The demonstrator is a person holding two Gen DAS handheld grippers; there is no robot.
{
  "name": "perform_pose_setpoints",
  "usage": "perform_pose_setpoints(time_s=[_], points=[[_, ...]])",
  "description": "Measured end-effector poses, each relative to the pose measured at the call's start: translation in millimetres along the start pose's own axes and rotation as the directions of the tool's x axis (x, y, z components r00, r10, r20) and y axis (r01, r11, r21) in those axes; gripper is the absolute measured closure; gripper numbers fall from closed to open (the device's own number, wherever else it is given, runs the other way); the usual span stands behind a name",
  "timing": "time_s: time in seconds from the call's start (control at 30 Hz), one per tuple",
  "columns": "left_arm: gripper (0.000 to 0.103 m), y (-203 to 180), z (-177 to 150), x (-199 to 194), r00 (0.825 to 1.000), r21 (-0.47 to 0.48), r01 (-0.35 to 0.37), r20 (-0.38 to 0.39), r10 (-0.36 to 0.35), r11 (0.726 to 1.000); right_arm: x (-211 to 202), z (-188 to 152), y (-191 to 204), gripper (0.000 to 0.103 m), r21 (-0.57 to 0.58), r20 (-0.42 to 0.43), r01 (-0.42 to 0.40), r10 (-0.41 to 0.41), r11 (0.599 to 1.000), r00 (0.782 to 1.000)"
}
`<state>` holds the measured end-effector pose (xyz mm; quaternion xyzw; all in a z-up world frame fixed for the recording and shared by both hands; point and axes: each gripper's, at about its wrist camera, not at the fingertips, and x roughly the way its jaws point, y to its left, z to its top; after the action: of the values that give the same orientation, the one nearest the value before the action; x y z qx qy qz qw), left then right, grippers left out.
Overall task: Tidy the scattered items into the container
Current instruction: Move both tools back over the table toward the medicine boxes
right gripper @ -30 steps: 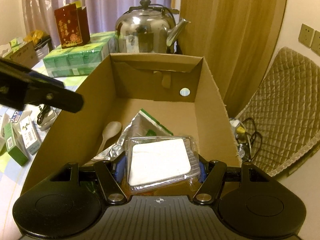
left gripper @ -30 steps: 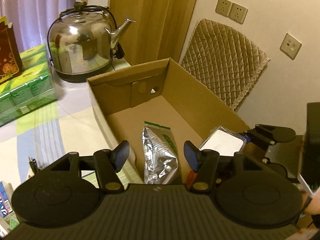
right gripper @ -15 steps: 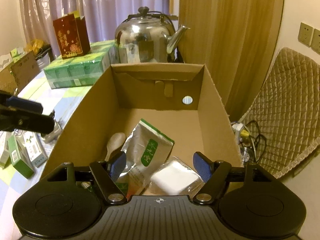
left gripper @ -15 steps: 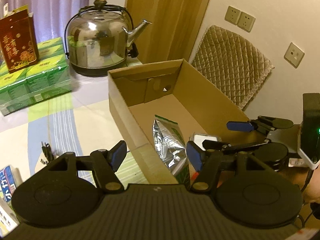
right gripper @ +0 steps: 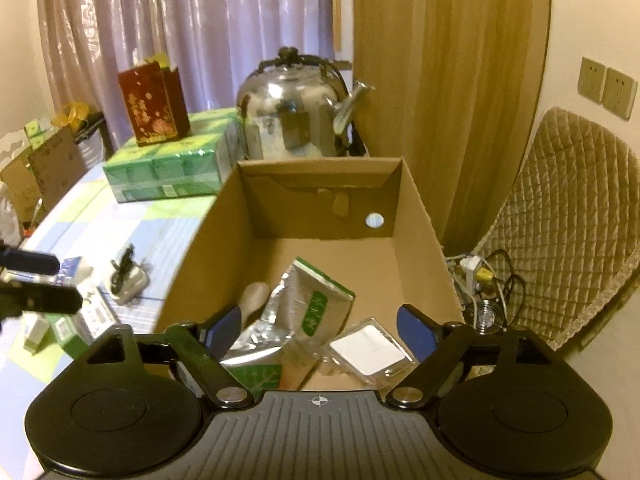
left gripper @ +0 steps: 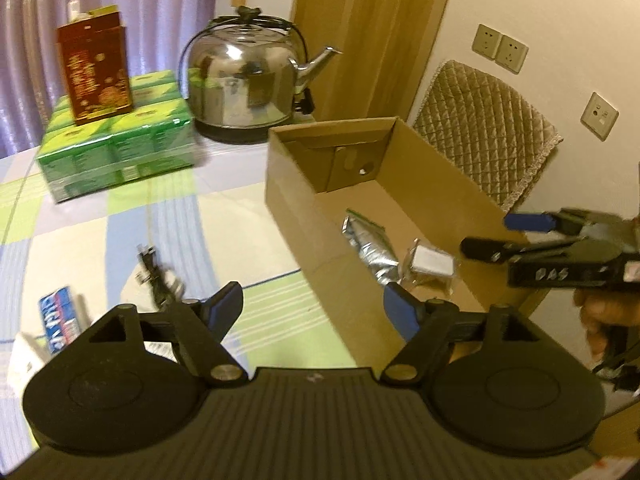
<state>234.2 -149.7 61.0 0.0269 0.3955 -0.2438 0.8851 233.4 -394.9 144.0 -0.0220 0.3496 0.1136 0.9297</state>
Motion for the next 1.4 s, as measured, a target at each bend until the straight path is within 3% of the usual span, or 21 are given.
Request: perform_pose_setpoints(time_s=[0.13, 0.3, 0.53, 0.8, 1.07, 1.23, 1.4], points=[[0.016, 17.5, -18.9, -24.6, 0.999, -0.015, -0.053, 0.004, 0.053, 0.999, -20.5, 5.6, 17.8, 0.014, -0.011, 0.029, -0.021, 0.022, 1.000, 0.999], [0.001, 50.4, -47.2, -65.3, 0.985, -0.032, -0.169, 0.019, 0.169, 0.985, -40.9, 10.2, 50.2, 0.009, -0.019, 0.059, -0.081, 0.082, 0.997, 0.995], [0.001, 96.5, -82.2, -119.5, 0.951, -0.099, -0.309, -0.003, 0.310, 0.946, -52.1, 10.8, 108.3, 0.002, -0.068, 0.080, -0.179, 0.184, 0.982, 0.980], [0.001, 112.4, -104.6, -164.6, 0.923, -0.137, -0.382, -0.005, 0.385, 0.914, -58.6, 6.4, 155.5, 0.002, -0.119, 0.082, -0.270, 0.280, 0.955, 0.956], [0.001, 122.7, -112.4, -161.5, 0.916, -0.159, -0.399, -0.018, 0.402, 0.903, -60.5, -1.7, 174.1, 0.002, -0.147, 0.073, -0.317, 0.330, 0.937, 0.941], [0.001, 135.6, -115.3, -141.9, 0.918, -0.172, -0.396, -0.034, 0.396, 0.902, -41.0, -7.0, 186.8, 0.002, -0.164, 0.043, -0.319, 0.329, 0.934, 0.943], [0.001, 155.1, -122.1, -116.7, 0.908, -0.162, -0.419, -0.040, 0.418, 0.894, -11.6, -18.1, 204.7, 0.002, -0.207, 0.014, -0.331, 0.341, 0.921, 0.940]])
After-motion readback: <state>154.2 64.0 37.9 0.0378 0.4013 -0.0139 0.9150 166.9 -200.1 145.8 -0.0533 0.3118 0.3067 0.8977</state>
